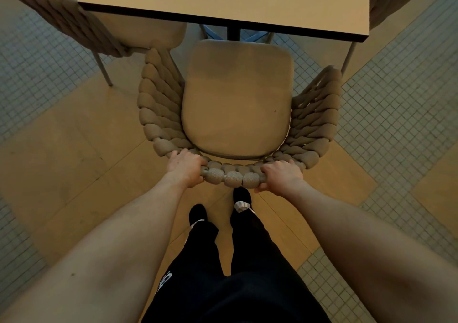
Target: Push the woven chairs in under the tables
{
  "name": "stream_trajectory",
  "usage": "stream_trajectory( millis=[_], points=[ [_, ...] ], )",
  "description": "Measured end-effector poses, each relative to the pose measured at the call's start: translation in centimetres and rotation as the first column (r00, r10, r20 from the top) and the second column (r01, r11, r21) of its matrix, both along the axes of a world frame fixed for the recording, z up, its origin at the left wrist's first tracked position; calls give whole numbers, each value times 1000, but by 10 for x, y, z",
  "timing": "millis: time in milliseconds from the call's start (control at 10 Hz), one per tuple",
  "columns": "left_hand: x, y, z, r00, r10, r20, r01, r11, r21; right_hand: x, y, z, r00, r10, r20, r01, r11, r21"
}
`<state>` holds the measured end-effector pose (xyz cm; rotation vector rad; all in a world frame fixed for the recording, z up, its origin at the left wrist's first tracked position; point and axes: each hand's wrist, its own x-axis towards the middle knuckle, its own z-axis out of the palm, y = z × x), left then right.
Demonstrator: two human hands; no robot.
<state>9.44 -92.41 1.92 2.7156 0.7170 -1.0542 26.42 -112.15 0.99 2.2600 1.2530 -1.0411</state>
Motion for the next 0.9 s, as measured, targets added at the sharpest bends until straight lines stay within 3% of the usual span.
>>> stream_trajectory(
  millis=[400,700,900],
  points=[
    [-2,-8,-1,1000,-13,18,13,1000,2,5,-7,3,1000,22,5,-22,1000,5],
    [4,-15,8,995,58,-79,-66,992,-105,0,-12,9,999,44,19,-45,999,21],
    [-4,-25,10,998,62,-1,-62,997,-38,-4,-12,11,999,39,14,-39,998,38]
  ],
)
